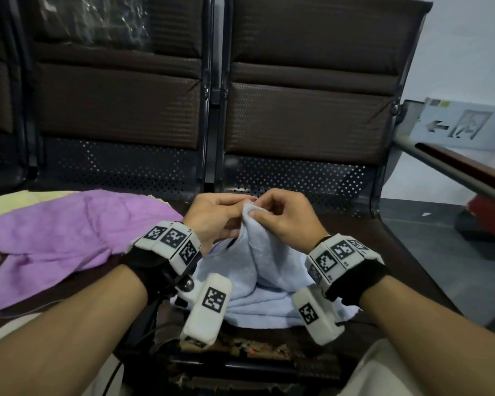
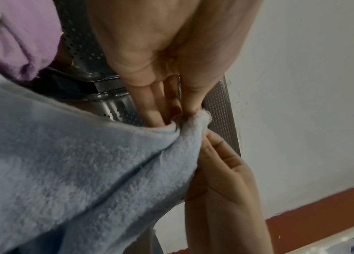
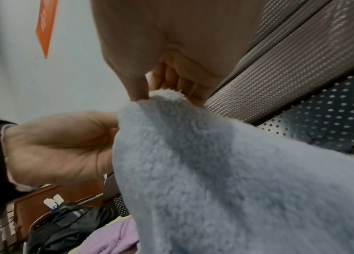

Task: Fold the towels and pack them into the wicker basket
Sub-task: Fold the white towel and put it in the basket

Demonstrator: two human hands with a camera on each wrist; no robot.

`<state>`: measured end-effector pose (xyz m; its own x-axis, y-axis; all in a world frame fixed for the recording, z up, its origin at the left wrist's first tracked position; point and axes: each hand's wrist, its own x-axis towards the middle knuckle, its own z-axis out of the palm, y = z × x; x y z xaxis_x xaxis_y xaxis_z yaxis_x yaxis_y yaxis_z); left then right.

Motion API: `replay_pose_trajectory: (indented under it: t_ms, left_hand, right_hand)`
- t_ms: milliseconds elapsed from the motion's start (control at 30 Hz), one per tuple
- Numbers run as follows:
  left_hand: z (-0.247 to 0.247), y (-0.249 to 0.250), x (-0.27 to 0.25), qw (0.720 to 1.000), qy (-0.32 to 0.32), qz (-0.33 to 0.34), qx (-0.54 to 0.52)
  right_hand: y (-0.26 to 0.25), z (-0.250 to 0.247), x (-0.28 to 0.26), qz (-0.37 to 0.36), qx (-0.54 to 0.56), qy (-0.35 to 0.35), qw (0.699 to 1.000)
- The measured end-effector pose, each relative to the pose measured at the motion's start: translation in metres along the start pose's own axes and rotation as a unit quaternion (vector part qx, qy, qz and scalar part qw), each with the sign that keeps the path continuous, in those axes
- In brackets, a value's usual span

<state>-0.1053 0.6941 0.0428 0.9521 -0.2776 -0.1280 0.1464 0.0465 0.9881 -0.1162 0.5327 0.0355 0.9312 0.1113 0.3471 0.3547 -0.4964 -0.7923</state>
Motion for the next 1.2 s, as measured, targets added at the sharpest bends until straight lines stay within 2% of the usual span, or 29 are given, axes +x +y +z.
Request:
replay_pose_trajectory:
  t_ms: [133,367,500,533,600,667,700,767,867,933,1067,1133,1200]
  left_hand:
    - [-0.001,0.006,-0.004,1.0,-0.008,-0.009,-0.003]
    - [0.0,0.01,-0.017,0.998,-0.02,0.03,0.057]
    - [-0.002,0.012,-0.023,0.995,-0.031,0.051,0.075]
    - [-0.004,0.014,-0.024,0.995,-0.022,0.057,0.079]
    - [-0.009,0.017,-0.025,0.992,0.021,0.079,0.099]
    - [-0.014,0.019,-0.026,0.986,0.066,0.105,0.115]
    - [-0.015,0.019,-0.027,0.985,0.078,0.107,0.113]
    - [-0.013,0.019,-0.032,0.986,0.085,0.107,0.097]
    - [-0.007,0.018,-0.04,0.986,0.085,0.117,0.085]
    - [-0.006,0.017,-0.041,0.978,0.095,0.129,0.132]
    - [-0.011,0.012,-0.043,0.943,0.103,0.194,0.251]
    - [-0.016,0.015,-0.047,0.934,0.079,0.22,0.272]
    - [-0.023,0.02,-0.052,0.917,0.024,0.235,0.322]
  right_hand:
    - [0.003,-0.001,0.0,0.031,0.008,0.037,0.999]
    - [-0.001,0.001,-0.006,0.033,0.057,0.028,0.997]
    - [-0.007,-0.007,-0.01,0.038,0.115,-0.042,0.992]
    - [-0.007,-0.011,-0.012,0.032,0.075,-0.07,0.994]
    - [-0.005,-0.02,-0.016,-0.005,-0.102,-0.141,0.985]
    - [-0.004,-0.029,-0.02,-0.028,-0.284,-0.185,0.94]
    - [-0.005,-0.034,-0.021,-0.031,-0.328,-0.182,0.926]
    - [-0.008,-0.042,-0.022,-0.041,-0.361,-0.145,0.92]
    - [-0.017,-0.043,-0.026,-0.022,-0.302,-0.086,0.949]
    - [-0.023,-0.039,-0.031,-0.012,-0.273,-0.092,0.958]
    - [-0.035,-0.034,-0.038,-0.045,-0.315,-0.113,0.941]
    - [-0.039,-0.035,-0.04,-0.068,-0.35,-0.105,0.928]
    - [-0.041,-0.037,-0.042,-0.096,-0.365,-0.111,0.919]
